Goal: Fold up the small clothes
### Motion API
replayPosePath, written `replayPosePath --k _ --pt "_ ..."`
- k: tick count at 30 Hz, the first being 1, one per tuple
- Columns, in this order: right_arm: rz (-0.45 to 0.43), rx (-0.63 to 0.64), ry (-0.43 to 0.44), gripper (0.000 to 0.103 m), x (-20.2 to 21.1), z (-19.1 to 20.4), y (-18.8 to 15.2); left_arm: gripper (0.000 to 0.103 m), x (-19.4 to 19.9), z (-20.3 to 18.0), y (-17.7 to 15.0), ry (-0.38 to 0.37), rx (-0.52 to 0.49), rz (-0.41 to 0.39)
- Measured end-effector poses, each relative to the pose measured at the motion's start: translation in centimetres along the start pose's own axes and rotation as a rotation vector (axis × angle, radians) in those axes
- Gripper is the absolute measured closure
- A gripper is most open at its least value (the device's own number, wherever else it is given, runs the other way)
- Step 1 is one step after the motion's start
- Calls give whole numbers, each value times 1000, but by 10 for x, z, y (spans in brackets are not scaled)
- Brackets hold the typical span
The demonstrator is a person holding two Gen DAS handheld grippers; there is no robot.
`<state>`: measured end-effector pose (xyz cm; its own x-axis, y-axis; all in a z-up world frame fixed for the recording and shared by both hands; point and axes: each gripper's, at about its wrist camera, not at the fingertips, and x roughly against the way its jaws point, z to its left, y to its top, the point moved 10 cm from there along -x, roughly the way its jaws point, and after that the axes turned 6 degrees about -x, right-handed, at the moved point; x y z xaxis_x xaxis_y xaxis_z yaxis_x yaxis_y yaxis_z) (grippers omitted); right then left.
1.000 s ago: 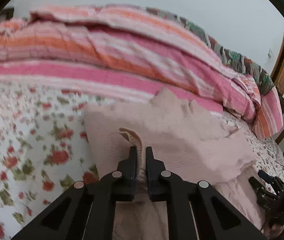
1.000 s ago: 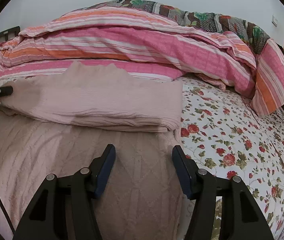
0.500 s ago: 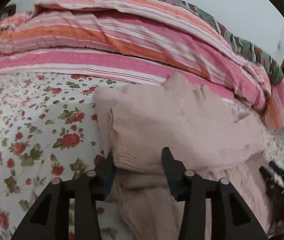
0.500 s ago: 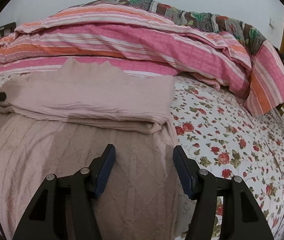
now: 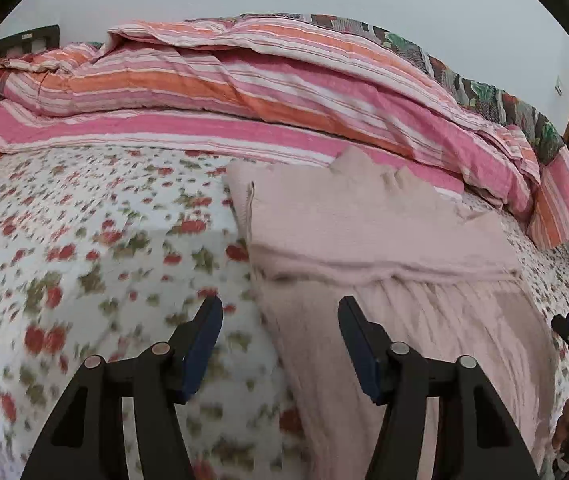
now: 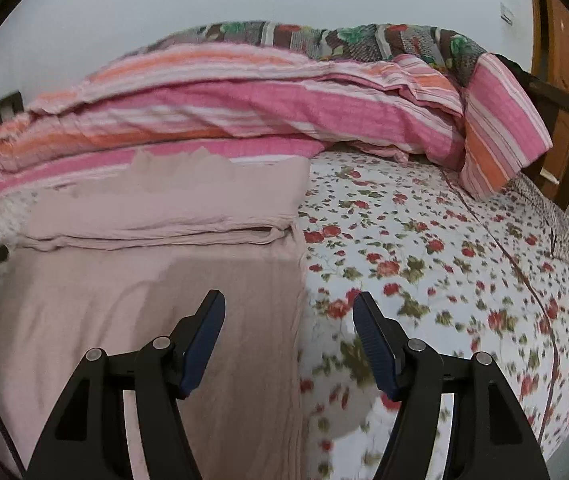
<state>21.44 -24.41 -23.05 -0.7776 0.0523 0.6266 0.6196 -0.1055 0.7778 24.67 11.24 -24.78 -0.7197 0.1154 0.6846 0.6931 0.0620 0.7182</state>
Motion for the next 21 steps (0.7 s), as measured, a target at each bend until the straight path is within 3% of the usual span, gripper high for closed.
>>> replayPosePath --k 2,5,8,11,21 --pt "-20 -2 -6 38 13 -3 -3 51 12 -6 -9 -39 17 17" --pt "-15 -17 32 39 32 -5 -7 51 32 -10 -16 -23 0 3" --pt "-1 -41 99 54 50 -4 -11 51 50 -18 -25 -47 16 -3" --pt "-5 -31 101 55 66 -6 -18 53 69 -25 -31 -93 44 -23" --pt "95 -97 160 55 80 -25 -68 50 100 -32 -63 -33 18 -28"
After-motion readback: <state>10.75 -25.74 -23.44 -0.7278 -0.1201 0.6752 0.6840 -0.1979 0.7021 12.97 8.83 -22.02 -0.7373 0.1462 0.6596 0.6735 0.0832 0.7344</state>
